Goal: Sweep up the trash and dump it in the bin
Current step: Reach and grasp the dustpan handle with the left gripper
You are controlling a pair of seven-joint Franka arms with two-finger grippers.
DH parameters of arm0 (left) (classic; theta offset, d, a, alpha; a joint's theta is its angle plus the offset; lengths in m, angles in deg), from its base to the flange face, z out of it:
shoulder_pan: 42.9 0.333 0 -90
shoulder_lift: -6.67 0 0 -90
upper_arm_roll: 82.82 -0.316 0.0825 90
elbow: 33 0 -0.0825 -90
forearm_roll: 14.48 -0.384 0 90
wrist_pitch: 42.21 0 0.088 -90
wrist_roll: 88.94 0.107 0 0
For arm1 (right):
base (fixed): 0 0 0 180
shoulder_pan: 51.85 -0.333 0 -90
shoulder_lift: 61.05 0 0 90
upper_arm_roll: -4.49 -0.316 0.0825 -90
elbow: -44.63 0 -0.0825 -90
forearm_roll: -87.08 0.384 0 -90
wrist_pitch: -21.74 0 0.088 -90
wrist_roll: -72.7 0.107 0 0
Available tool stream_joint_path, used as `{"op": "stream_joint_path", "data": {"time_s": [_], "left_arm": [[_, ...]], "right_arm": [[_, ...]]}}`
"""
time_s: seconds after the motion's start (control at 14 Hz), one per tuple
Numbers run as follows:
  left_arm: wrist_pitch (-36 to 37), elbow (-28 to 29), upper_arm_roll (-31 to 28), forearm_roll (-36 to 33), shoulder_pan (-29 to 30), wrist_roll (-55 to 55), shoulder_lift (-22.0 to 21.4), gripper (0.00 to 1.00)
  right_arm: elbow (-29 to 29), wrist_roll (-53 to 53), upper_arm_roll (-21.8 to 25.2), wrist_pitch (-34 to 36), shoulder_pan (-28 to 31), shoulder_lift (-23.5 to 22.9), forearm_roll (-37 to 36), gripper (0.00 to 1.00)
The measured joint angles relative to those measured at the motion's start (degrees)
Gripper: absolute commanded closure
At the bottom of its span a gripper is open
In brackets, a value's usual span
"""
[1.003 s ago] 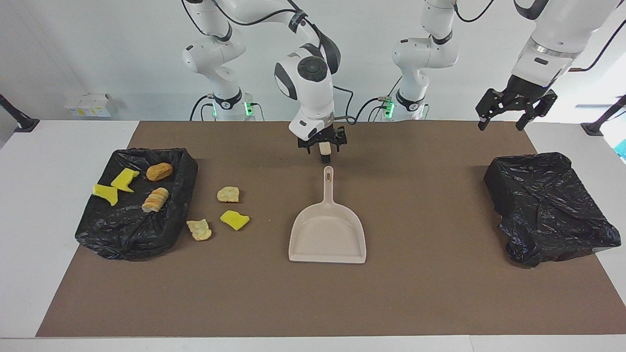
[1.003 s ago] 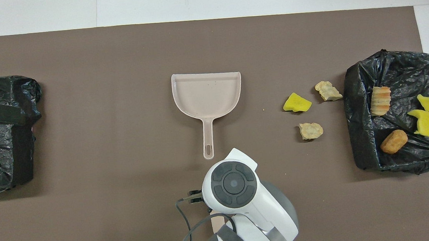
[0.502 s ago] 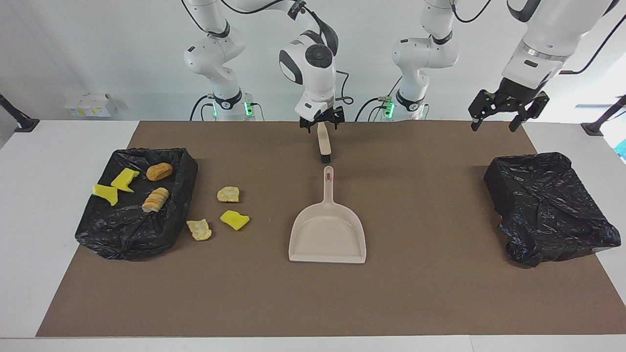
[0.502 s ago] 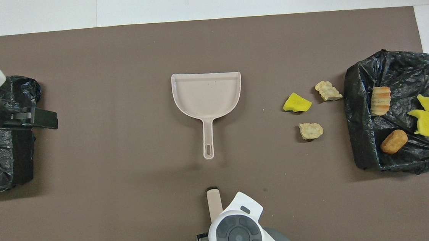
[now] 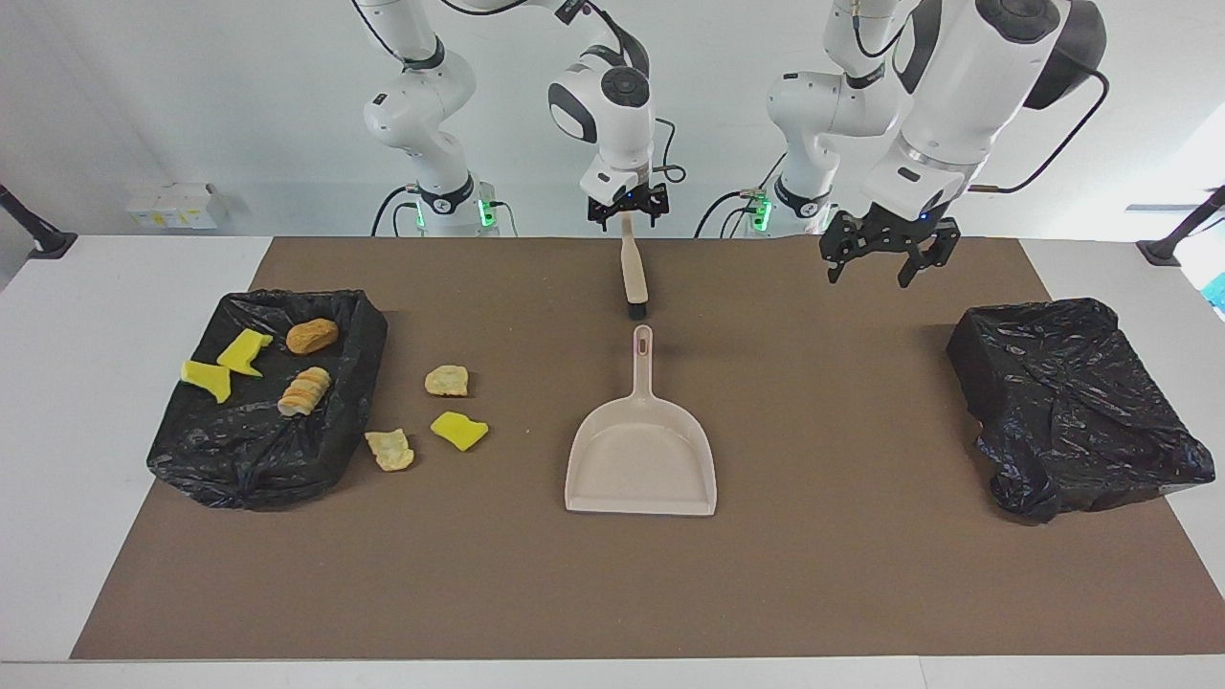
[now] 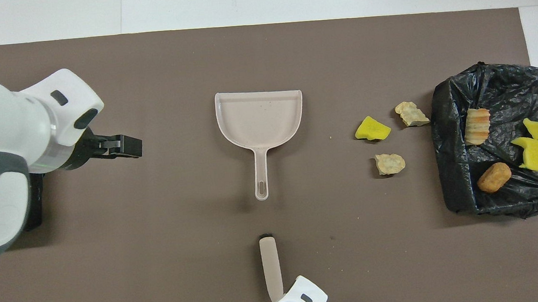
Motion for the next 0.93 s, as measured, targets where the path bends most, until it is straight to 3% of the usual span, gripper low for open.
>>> {"op": "stream_joint_path", "data": {"time_s": [0.29,0.57,0.93], "left_arm": [[-4.3,1.6,0.1,0.0,-5.6,-6.0,3.2,0.00],[-7.1,1.7,0.1,0.0,-9.8,-12.6,6.0,0.00],[-12.2,1.7,0.1,0.0,-15.0,-18.4,10.7,0.00]], "right_arm": [[-0.8,0.5,0.0,-0.8,-0.7,-1.0,0.0,0.11],[-0.6,0.5,0.0,-0.8,-0.9,-1.0,0.0,0.37],[-0.3,0.5,0.0,-0.8,-1.0,-1.0,0.0,0.39]]}}
